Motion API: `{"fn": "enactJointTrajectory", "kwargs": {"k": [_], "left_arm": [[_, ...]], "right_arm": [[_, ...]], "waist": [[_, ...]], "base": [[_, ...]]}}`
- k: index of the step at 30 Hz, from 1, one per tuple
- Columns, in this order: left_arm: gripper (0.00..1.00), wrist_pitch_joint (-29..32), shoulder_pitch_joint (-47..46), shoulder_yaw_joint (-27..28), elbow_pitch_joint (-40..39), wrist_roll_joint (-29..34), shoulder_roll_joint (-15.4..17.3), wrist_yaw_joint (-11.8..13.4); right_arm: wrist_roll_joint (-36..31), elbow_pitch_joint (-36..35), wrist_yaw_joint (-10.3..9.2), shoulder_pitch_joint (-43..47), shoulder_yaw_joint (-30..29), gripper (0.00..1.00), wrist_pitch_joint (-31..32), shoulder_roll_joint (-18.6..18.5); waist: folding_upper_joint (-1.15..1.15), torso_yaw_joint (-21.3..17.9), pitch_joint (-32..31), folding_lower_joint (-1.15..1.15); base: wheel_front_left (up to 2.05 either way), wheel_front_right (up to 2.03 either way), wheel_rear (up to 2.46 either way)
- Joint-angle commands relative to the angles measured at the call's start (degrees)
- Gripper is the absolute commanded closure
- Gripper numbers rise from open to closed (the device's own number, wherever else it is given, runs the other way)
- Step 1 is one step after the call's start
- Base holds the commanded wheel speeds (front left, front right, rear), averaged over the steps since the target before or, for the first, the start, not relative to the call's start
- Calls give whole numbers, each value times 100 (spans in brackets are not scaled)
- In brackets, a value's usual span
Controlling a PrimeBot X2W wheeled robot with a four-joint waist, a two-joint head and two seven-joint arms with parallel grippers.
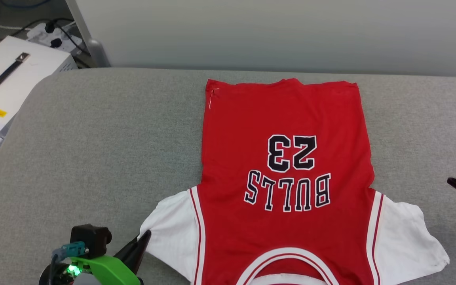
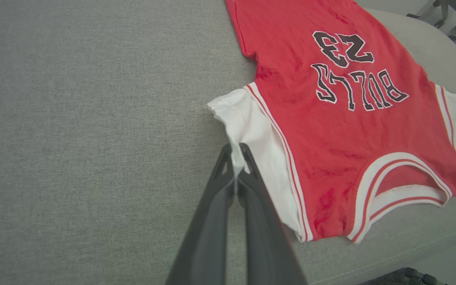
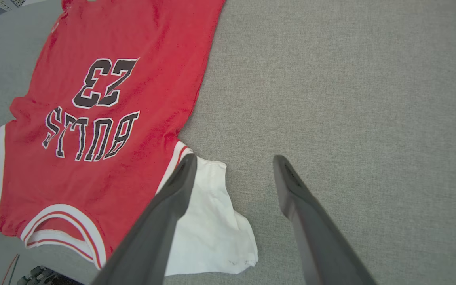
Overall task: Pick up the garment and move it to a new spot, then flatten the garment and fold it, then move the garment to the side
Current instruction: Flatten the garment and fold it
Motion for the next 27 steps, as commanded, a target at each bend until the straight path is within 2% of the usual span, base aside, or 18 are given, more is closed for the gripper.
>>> {"fn": "enactJointTrajectory", "kwargs": {"k": [1, 5, 6, 14, 20, 27], "left_arm": [[100, 107, -128, -18, -199, 92, 93, 102], [100, 531, -330, -161, -840, 348, 239, 349], [100, 681, -489, -208, -1098, 493, 255, 432], [100, 1150, -1188, -443, -1924, 1335, 271, 679], [100, 1305, -1482, -546, -2356, 1597, 94, 740], [100, 1252, -1618, -513, -2415, 1637, -35, 747]], "right_arm": [[-138, -93, -4, -247, -85, 0, 290, 120], [-706, -335, -4, -1122, -373, 0, 1038, 438], [-926, -312, -4, -1598, -484, 0, 1400, 672], [-2092, 418, -4, -3646, -887, 0, 2576, 1170], [-2800, 1127, -4, -4563, -1179, 0, 2802, 1249], [-3497, 1837, -4, -5227, -1579, 0, 2726, 1283]], "waist": [[69, 195, 391, 1], [69, 457, 943, 1], [69, 608, 1244, 1], [69, 1296, 2414, 1], [69, 1638, 2871, 1], [69, 1899, 3209, 1]], "base": [[0, 0, 0], [0, 0, 0], [0, 0, 0], [0, 0, 0], [0, 0, 0], [0, 0, 0]]}}
